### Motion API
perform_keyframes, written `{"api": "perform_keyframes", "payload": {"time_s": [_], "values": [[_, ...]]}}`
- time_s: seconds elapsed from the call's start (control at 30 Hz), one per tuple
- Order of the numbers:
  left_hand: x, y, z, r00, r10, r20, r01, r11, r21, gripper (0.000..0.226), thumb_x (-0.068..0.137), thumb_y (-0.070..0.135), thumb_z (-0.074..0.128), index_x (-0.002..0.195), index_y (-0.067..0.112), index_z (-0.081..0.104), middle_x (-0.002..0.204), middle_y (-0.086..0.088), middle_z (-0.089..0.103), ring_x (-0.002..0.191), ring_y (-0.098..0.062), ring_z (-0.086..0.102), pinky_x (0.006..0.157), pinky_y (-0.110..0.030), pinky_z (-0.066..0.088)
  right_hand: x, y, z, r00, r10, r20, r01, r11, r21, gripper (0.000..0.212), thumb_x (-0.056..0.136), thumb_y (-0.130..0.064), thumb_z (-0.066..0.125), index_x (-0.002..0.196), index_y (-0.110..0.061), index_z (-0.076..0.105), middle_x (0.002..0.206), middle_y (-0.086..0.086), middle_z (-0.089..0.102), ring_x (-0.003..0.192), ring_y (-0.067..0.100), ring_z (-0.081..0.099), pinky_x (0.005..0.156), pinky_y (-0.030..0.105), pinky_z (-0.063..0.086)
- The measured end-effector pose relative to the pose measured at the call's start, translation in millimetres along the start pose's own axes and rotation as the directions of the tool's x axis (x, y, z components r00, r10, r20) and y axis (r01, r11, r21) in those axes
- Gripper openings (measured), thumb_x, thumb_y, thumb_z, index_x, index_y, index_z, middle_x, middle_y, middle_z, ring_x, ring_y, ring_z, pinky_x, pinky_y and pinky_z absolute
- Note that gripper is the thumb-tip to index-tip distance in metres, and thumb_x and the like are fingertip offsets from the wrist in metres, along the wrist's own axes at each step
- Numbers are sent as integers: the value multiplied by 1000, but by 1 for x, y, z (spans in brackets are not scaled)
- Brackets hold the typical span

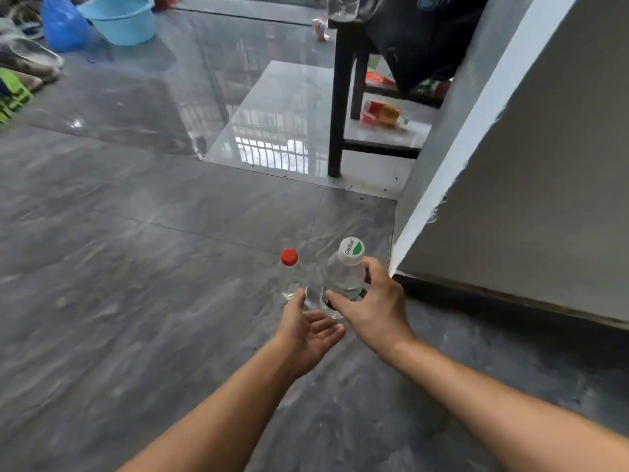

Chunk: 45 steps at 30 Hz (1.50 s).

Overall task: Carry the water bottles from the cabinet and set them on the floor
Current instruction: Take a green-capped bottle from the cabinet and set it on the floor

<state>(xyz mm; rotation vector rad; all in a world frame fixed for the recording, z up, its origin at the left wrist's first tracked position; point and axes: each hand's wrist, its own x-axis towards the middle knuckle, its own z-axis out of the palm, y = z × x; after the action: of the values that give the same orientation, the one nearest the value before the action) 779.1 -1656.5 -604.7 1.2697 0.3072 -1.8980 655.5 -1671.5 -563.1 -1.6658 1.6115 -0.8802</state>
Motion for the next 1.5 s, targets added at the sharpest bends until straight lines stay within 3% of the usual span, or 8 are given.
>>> {"api": "perform_keyframes", "payload": {"time_s": [0.13, 0.27, 0.63, 0.93, 1.1, 1.3, 1.43, 1.5], "values": [[22, 9, -8, 998, 23, -59, -21, 999, 34, 79, 93, 53, 46, 140, -9, 30, 141, -33, 38, 124, -44, 48, 103, -49, 43, 6, 26, 28, 1000, 26, 15, -26, 1000, -10, 53, 63, -33, 84, 104, -18, 55, 92, -5, 68, 85, 14, 64, 73, 34, 53], [40, 22, -17, 995, 62, -84, -54, 994, 97, 77, 95, 53, 43, 138, -10, 33, 138, -32, 43, 124, -42, 50, 106, -49, 41, 14, 48, 52, 999, 19, 33, -17, 999, -37, 54, 63, -30, 85, 106, -15, 54, 95, -1, 67, 87, 18, 63, 70, 27, 46], [57, 31, -32, 995, 82, -48, -74, 985, 153, 59, 97, 45, 41, 122, -8, 48, 129, -26, 55, 117, -36, 57, 92, -44, 49, 24, 81, 93, 995, 83, 52, -80, 995, -56, 56, 64, -30, 83, 107, -15, 51, 90, -7, 57, 80, 11, 53, 65, 18, 34], [59, 25, -32, 997, 69, -42, -60, 980, 189, 38, 94, 24, 44, 116, -4, 56, 126, -23, 59, 117, -33, 58, 103, -44, 45, 24, 88, 94, 990, 82, 117, -77, 996, -47, 57, 70, -30, 80, 116, -19, 48, 98, -3, 63, 86, 15, 59, 68, 21, 38], [53, 24, -35, 990, 93, -108, -57, 953, 298, 30, 96, 27, 45, 107, 2, 57, 104, -15, 60, 108, -29, 58, 87, -41, 49, 26, 82, 84, 970, 101, 221, -81, 992, -99, 75, 65, -34, 82, 127, -22, 42, 112, 0, 65, 103, 19, 60, 76, 21, 40], [10, 38, -26, 940, 278, -198, -78, 739, 670, 18, 92, 26, 51, 94, 11, 62, 97, -5, 60, 87, -22, 56, 75, -37, 49, 29, 45, 41, 924, 143, 354, -75, 977, -200, 91, 69, -38, 80, 144, -15, 33, 141, 8, 50, 128, 23, 47, 90, 18, 30], [-44, 56, 0, 887, 443, -129, -144, 531, 835, 19, 88, 19, 52, 90, 4, 63, 87, -12, 58, 74, -25, 51, 61, -31, 36, 32, -5, -3, 868, 220, 445, -84, 949, -305, 89, 76, -50, 70, 147, -13, 30, 151, 10, 39, 137, 24, 37, 107, 30, 31], [-77, 66, 16, 854, 516, -63, -173, 396, 902, 19, 85, 20, 53, 85, 5, 66, 80, -12, 58, 70, -24, 49, 61, -31, 34, 34, -36, -26, 857, 233, 460, -71, 937, -343, 80, 77, -57, 63, 140, -12, 41, 146, 10, 45, 132, 25, 43, 104, 34, 36]]}}
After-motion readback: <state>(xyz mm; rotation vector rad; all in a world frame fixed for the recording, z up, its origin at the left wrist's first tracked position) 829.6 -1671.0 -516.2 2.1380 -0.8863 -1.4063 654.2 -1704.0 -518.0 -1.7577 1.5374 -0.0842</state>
